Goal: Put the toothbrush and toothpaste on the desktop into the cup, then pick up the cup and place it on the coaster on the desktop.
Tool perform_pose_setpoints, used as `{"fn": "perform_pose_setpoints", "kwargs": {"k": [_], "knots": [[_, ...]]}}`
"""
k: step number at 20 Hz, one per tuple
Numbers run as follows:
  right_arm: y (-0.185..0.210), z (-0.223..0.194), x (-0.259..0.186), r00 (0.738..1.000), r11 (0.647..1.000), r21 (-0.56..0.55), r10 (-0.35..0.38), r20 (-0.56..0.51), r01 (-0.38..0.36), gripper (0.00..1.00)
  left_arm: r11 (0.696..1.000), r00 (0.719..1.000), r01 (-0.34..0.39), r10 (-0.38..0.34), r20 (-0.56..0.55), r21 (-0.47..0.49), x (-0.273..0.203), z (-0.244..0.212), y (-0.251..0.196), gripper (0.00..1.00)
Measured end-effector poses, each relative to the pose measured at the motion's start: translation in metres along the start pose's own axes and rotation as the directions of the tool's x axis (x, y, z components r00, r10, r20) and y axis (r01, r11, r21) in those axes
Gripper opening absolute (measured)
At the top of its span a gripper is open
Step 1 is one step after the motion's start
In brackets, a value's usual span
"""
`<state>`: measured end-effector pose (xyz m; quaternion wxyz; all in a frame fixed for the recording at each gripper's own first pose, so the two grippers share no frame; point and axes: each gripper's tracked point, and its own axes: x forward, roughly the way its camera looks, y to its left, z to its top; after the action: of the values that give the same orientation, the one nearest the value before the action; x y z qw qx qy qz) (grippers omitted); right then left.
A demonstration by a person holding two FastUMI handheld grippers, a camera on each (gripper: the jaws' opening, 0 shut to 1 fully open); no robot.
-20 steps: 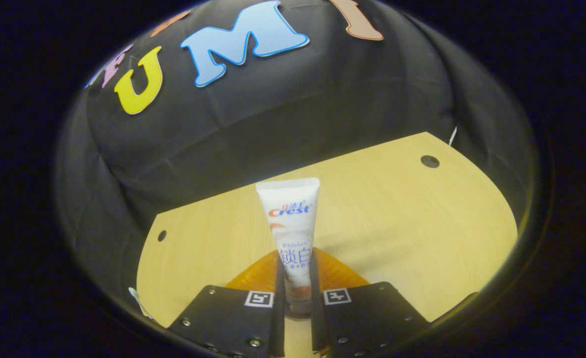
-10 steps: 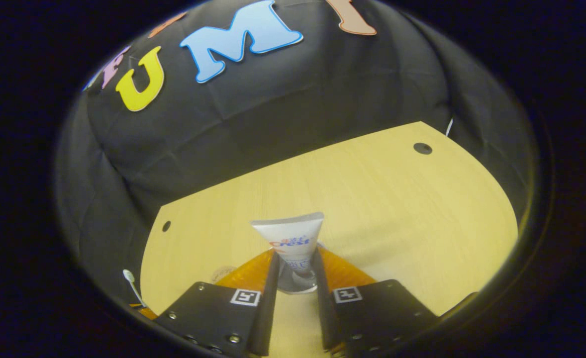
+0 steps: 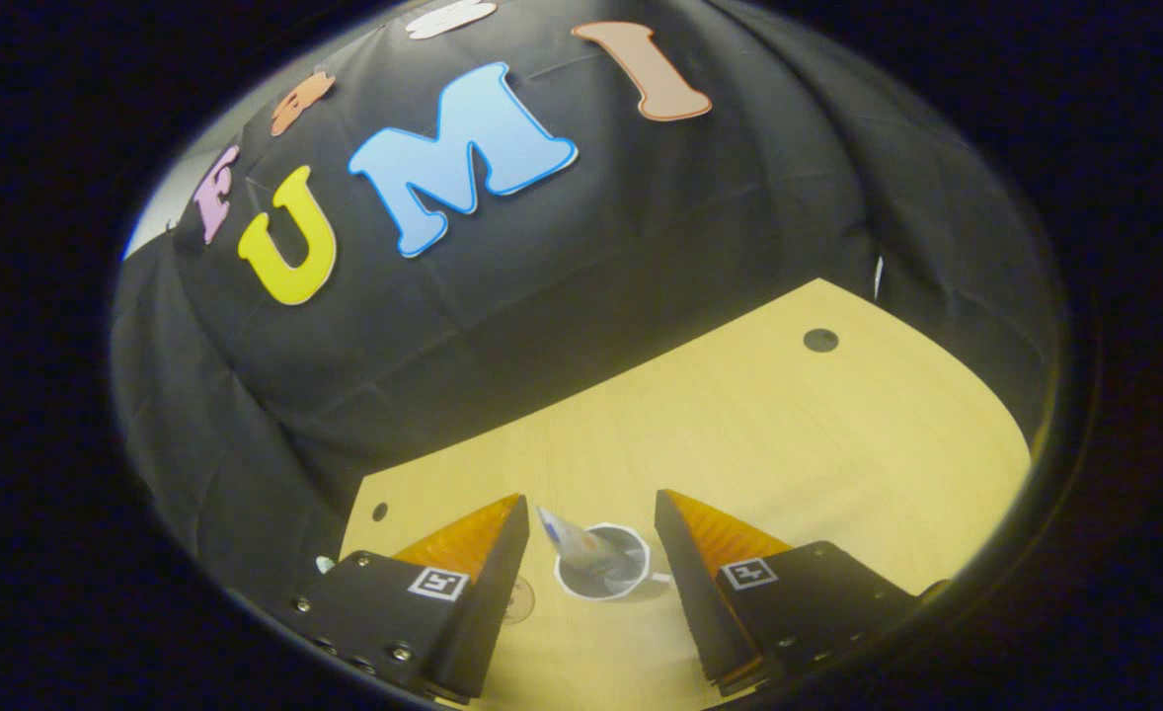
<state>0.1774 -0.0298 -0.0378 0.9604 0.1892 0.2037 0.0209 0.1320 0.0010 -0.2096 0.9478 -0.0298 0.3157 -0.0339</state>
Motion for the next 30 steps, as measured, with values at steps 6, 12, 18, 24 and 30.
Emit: {"fn": "perform_pose_setpoints", "kwargs": {"k": [6,12,18,24,30], "knots": [[-0.057,0.013,-0.026,0.996,0.996,0.03,-0.084,0.032,0.083,0.78,0.989,0.991,0.125,-0.121,0.05,-0.083,0.028,0.025,-0.009,0.07],[-0.115,0.0,-0.041,0.987,0.982,0.096,-0.161,-0.003,0.161,0.78,0.972,0.978,0.2,-0.191,0.079,-0.125,0.061,0.053,-0.043,0.07],[-0.145,0.002,-0.04,0.982,0.975,0.117,-0.186,-0.028,0.188,0.78,0.958,0.962,0.252,-0.232,0.147,-0.139,0.101,0.087,-0.079,0.06],[-0.166,0.002,-0.03,0.98,0.971,0.134,-0.189,-0.068,0.196,0.78,0.952,0.953,0.271,-0.245,0.181,-0.14,0.135,0.097,-0.11,0.07],[-0.191,0.005,-0.023,0.976,0.964,0.165,-0.196,-0.094,0.21,0.79,0.959,0.949,0.253,-0.222,0.223,-0.124,0.164,0.101,-0.13,0.07]]}}
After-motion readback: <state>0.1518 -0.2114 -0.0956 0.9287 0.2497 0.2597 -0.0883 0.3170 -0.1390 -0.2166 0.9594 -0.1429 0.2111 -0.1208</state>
